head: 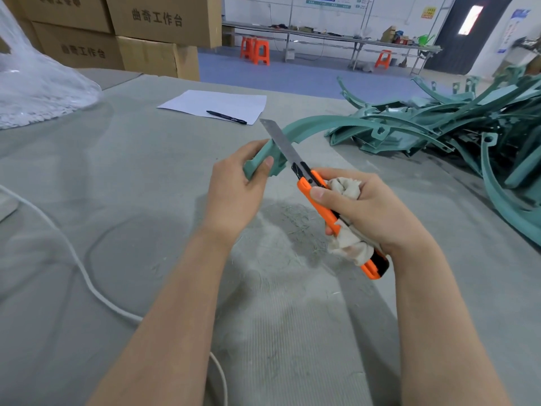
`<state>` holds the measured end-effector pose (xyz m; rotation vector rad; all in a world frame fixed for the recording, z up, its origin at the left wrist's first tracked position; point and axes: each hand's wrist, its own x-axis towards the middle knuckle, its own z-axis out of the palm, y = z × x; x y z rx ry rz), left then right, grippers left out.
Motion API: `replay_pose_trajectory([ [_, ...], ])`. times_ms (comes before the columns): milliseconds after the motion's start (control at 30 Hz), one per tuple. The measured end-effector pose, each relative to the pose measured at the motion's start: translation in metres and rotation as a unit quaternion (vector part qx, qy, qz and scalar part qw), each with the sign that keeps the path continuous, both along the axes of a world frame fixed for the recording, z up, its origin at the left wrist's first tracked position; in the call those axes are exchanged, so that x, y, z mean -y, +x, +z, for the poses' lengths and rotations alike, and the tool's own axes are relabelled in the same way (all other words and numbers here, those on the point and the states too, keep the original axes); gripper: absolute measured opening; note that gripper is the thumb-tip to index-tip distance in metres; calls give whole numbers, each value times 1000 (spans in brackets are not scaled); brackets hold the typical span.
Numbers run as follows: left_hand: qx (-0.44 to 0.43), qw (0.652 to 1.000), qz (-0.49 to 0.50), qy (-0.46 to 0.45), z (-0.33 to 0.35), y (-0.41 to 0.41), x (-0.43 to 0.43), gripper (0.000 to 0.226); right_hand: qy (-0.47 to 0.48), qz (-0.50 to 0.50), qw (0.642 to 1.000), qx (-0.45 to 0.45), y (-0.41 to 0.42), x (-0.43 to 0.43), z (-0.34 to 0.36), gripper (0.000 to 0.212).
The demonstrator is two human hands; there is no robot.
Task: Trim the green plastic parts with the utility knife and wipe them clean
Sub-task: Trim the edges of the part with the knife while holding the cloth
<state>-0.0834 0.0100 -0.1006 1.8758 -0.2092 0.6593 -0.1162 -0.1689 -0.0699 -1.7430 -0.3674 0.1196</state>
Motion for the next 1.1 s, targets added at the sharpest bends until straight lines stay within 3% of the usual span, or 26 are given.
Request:
replay_pose_trajectory([
  [200,-16,1000,2,-13,1,-1,0,17,2,59,998,-14,-1,-3,-1,22],
  [333,-28,999,4,-38,2,-2,1,25,5,84,996,-18,-1,-2,-2,26],
  [500,-28,998,-47,-36,0,-1,-1,20,-5,133,991,-24,-3,-4,-2,26],
  [600,-30,997,-45,-56,0,-1,0,21,6,122,992,-13,-4,-4,0,27],
  [833,-29,999,21,-7,1,-1,2,19,28,32,999,3,-4,-2,4,23],
  [1100,-26,999,30,-12,4,-2,3,14,18,47,999,-9,-2,-9,-2,19],
])
